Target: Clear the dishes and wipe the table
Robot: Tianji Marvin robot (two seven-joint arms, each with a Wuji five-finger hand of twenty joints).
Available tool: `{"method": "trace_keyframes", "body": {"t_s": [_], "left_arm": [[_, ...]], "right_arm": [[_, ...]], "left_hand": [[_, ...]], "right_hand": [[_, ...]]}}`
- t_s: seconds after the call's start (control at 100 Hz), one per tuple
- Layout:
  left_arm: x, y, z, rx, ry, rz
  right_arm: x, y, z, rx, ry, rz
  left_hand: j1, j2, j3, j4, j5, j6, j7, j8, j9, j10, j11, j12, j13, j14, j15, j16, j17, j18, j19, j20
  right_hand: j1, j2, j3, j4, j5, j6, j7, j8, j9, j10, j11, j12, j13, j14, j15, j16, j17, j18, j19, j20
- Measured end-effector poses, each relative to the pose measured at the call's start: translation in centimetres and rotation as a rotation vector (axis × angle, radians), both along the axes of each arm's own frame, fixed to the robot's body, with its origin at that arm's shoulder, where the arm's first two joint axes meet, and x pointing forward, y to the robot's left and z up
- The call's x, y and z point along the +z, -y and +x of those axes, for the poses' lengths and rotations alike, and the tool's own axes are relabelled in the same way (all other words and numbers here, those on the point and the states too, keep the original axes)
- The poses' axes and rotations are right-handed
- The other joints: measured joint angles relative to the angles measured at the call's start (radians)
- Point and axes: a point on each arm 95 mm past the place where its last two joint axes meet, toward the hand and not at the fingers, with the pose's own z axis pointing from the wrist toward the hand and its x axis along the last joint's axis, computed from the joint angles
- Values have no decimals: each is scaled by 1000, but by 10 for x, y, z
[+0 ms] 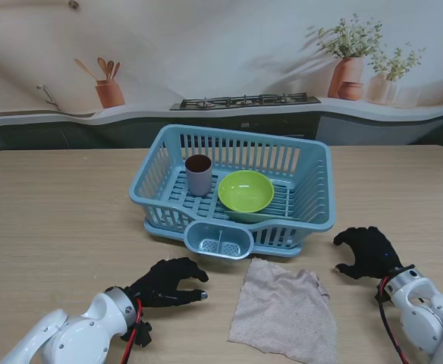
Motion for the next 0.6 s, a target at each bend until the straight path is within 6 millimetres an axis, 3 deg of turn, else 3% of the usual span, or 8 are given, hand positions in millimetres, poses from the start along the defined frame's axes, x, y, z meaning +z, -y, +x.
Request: {"method": "trace_keyframes", "body": {"t_s": [0.48,0.6], "left_arm": [[-14,31,-1,-56,-51,-14],[-16,40,-1,-76,-59,-23]], "right_arm": [[-1,-6,-2,14,-45,-2],[-2,-9,-5,30,-59,-9]], "left_hand": [[-1,-41,74,0,-17,-5,1,0,-24,-21,16,0,-13,-26,1,-1,-10,-25,0,0],[-1,-57,122,0,-122,-19,153,19,-35,-24,26,0,-13,-38,3,-1,-3,-31,0,0]], "right_hand": [[0,0,0,0,0,0,-1,0,0,0,0,0,-1,0,0,0,-6,0,0,-1],[1,0,0,0,0,1,-1,0,0,0,0,0,-10,0,0,0,-6,0,0,-1]]}}
